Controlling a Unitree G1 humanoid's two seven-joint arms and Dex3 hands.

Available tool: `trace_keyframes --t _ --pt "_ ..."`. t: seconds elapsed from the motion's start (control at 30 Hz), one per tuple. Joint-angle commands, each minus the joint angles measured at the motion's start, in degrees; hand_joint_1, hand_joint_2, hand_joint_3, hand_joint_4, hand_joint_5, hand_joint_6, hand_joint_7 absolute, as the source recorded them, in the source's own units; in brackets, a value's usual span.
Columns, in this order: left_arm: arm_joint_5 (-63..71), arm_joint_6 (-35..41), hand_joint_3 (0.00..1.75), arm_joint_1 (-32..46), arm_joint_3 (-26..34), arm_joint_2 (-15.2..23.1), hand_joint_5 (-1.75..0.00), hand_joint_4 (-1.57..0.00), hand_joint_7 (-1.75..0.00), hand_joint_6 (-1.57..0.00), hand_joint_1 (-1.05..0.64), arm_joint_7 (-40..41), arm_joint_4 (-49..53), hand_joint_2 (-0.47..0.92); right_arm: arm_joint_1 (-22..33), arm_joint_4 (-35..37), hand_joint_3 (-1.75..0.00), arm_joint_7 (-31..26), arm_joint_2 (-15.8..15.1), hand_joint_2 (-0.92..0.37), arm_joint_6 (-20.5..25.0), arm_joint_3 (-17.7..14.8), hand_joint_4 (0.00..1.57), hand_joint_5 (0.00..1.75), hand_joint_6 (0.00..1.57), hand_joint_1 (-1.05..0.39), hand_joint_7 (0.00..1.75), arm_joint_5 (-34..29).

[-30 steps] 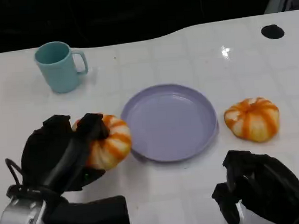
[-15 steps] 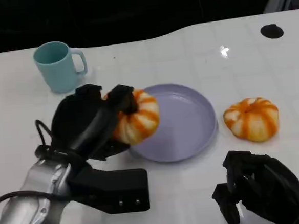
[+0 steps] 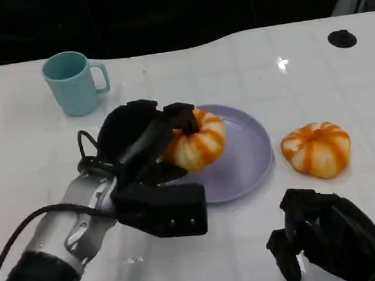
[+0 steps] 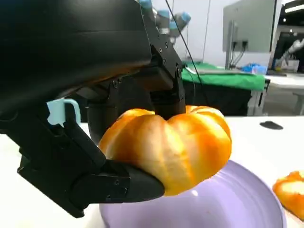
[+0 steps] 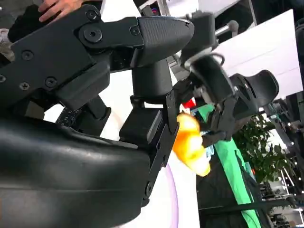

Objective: Grasp the bread from the table and place it into the plate.

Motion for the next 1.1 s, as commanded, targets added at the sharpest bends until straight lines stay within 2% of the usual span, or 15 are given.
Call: trace_keyframes --t 0.03,0.3,0.37,0.4,0.43,0.47,0.5,0.53,0.57,0.63,0.73,1.1 --pt "-1.33 -1.77 1.03 -3.98 -0.76 -0.92 -1.75 -0.93 -1.74 -0.73 -0.22 0.75 5.89 0.51 0.17 -0.15 -0.48 0.19 -0.56 -0.68 -0.47 -0.51 1.21 1.56 1.05 -0.93 1.4 0.44" --pt "-2.74 -4.56 1.04 -7.32 -1.54 -2.31 -1.75 -0.92 -1.72 -0.7 -0.23 1.13 14.07 0.54 0.61 -0.95 -0.47 -0.14 -0.45 -0.68 0.06 -0.37 1.21 1.55 1.05 -0.93 1.38 0.6" --pt "-3.97 -4.95 0.99 -7.47 -1.47 -2.21 -1.75 -0.87 -1.32 -0.75 -0.25 -0.67 14.4 0.59 0.75 -1.17 -0.46 -0.25 -0.47 -0.68 0.04 -0.3 1.21 1.55 1.05 -0.94 1.39 0.48" --pt "-4.23 -4.43 0.87 -7.55 -1.67 -2.02 -1.75 -0.8 -1.07 -0.78 -0.26 -2.21 14.06 0.63 0.81 -1.28 -0.46 -0.26 -0.48 -0.68 0.1 -0.3 1.21 1.55 1.05 -0.94 1.39 0.52" --pt "-4.3 -3.97 0.62 -7.61 -1.85 -1.85 -1.62 -0.72 -0.68 -0.82 -0.29 -3.46 13.71 0.72 0.87 -1.37 -0.46 -0.28 -0.48 -0.68 0.14 -0.29 1.21 1.55 1.05 -0.93 1.39 0.54" --pt "-3.94 -3.8 0.45 -7.79 -2.33 -1.44 -1.56 -0.7 -0.45 -0.86 -0.31 -4.81 13.34 0.8 0.91 -1.42 -0.46 -0.36 -0.5 -0.69 0.0 -0.25 1.21 1.56 1.05 -0.93 1.39 0.37" --pt "-3.66 -3.78 0.34 -7.93 -2.71 -1.06 -1.32 -0.67 -0.27 -0.83 -0.37 -5.95 12.98 0.86 0.94 -1.39 -0.46 -0.37 -0.48 -0.69 -0.18 -0.23 1.21 1.56 1.05 -0.93 1.4 0.27" --pt "-3.47 -3.71 0.3 -7.99 -3.01 -0.71 -1.02 -0.64 -0.12 -0.77 -0.48 -7.09 12.52 0.89 0.94 -1.29 -0.46 -0.28 -0.43 -0.69 -0.36 -0.24 1.21 1.56 1.05 -0.94 1.4 0.29" --pt "-3.44 -3.35 0.32 -7.95 -3.18 -0.4 -0.82 -0.62 -0.06 -0.72 -0.56 -8.43 11.84 0.91 0.95 -1.3 -0.45 -0.3 -0.4 -0.69 -0.3 -0.24 1.21 1.56 1.04 -0.94 1.4 0.33" --pt "-3.49 -2.7 0.39 -7.63 -3.31 0.1 -0.5 -0.55 -0.01 -0.59 -0.76 -10.17 10.39 0.92 0.97 -1.36 -0.45 -0.32 -0.38 -0.7 -0.17 -0.22 1.2 1.56 1.04 -0.94 1.4 0.41" --pt "-3.04 -1.04 0.44 -7.07 -3.75 0.88 -0.34 -0.46 0.0 -0.51 -0.87 -12.55 7.72 0.92 0.94 -1.3 -0.44 -0.28 -0.34 -0.7 -0.03 -0.26 1.2 1.56 1.04 -0.93 1.4 0.57" --pt "-2.24 1.15 0.51 -5.32 -4.14 2.7 -0.28 -0.38 0.0 -0.43 -0.93 -14.44 2.27 0.92 0.79 -0.93 -0.42 0.05 -0.26 -0.71 -0.32 -0.36 1.21 1.55 1.04 -0.94 1.41 0.72"
